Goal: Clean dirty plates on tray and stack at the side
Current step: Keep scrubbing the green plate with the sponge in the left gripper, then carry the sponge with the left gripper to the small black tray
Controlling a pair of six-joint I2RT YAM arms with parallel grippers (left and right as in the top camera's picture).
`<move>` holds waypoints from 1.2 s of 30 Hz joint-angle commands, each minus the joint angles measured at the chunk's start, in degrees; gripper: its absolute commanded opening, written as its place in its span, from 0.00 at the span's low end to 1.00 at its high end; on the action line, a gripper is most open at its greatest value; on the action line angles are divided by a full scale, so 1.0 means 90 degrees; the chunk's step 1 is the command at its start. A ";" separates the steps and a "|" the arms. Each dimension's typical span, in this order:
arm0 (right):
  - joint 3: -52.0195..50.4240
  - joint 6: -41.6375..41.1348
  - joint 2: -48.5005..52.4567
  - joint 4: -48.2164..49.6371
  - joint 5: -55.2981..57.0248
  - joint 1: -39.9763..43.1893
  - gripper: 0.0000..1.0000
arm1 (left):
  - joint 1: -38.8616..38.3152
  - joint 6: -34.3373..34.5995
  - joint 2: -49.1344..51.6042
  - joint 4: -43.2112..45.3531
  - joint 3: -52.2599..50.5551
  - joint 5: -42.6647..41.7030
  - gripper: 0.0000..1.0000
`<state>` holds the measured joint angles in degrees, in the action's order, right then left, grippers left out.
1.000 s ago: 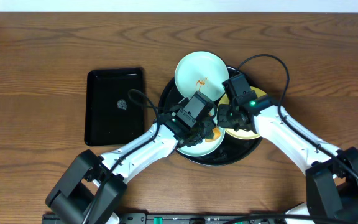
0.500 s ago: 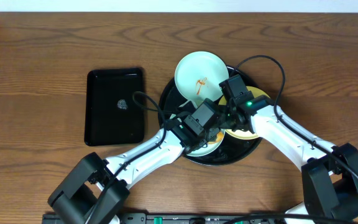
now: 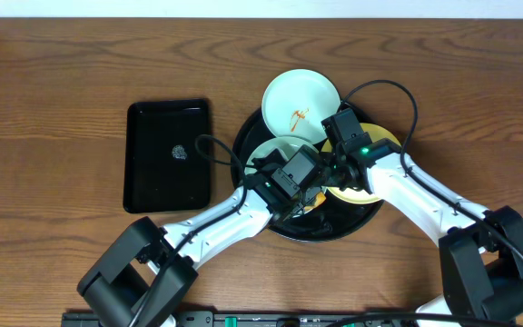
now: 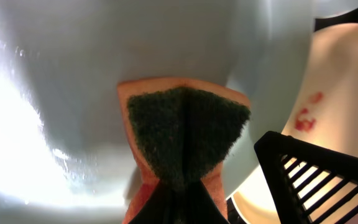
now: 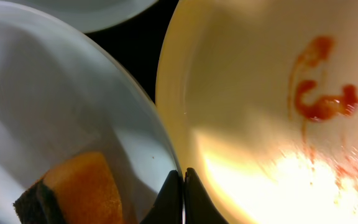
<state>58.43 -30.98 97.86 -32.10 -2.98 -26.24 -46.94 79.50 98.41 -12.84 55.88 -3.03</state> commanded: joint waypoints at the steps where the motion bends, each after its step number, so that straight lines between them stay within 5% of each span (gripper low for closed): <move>1: -0.0010 -0.0032 0.0015 0.0000 -0.0180 0.0019 0.01 | 0.0010 0.0087 0.0282 -0.0078 -0.0029 0.0100 0.08; 10: -0.0005 -0.0029 0.0012 0.0012 -0.0369 0.0034 0.01 | 0.0075 -0.0046 0.0279 -0.0483 -0.0029 0.0559 0.07; 15: -0.0005 -0.0029 -0.0017 0.0000 -0.0369 0.0036 0.01 | 0.0318 -0.0877 0.0121 -0.0860 -0.0027 0.1195 0.07; 29: -0.0007 -0.0027 -0.0063 -0.0240 -0.0464 0.0019 0.02 | 0.0476 -0.0782 -0.0231 -0.0534 -0.0029 0.1462 0.07; 36: -0.0007 -0.0029 -0.0063 -0.0114 -0.0459 -0.0175 0.11 | 0.0204 -0.0590 -0.0022 -0.0459 -0.0029 0.1460 0.07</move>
<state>58.11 -31.09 98.13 -33.43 -6.79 -26.79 -44.31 73.28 97.41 -17.06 56.16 8.56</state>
